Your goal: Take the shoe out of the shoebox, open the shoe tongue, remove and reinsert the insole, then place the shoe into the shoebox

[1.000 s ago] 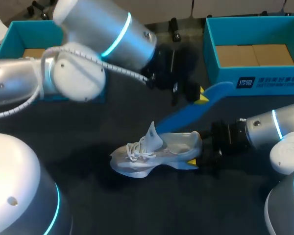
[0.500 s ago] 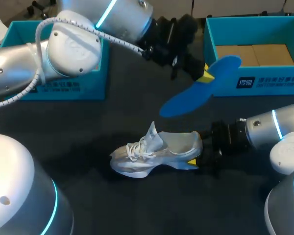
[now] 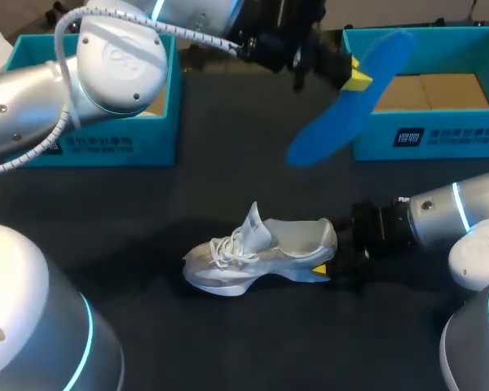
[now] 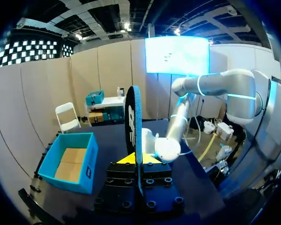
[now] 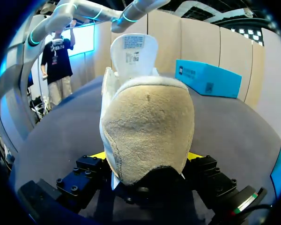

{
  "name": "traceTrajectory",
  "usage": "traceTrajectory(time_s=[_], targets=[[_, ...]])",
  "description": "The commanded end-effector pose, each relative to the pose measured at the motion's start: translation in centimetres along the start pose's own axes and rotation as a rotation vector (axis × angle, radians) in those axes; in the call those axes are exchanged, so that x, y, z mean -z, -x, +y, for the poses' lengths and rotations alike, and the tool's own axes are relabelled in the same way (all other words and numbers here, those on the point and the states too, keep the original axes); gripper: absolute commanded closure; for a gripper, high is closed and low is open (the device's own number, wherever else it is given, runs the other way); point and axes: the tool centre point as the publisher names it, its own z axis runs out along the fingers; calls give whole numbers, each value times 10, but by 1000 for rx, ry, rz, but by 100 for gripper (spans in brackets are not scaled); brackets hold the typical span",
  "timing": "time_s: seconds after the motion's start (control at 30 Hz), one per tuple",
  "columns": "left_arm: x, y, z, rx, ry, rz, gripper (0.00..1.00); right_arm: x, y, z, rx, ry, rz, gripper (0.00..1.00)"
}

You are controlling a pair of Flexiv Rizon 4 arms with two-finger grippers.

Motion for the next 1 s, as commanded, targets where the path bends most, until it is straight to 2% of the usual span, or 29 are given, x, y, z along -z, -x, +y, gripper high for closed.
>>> traceTrajectory(time_s=[0.03,0.23,0.5,1.0], targets=[[0,7,-3,3,-54,10,100,-6,-1,-2,-1,-6,-1,100],[10,12,-14,13,-177,24,100,-6,-1,-2,-1,-6,-1,100],[22,24,-23,50,-281,81,100,-6,-1,-2,-1,-6,-1,100],[22,24,-23,50,-281,81,100,-6,-1,-2,-1,-6,-1,100]])
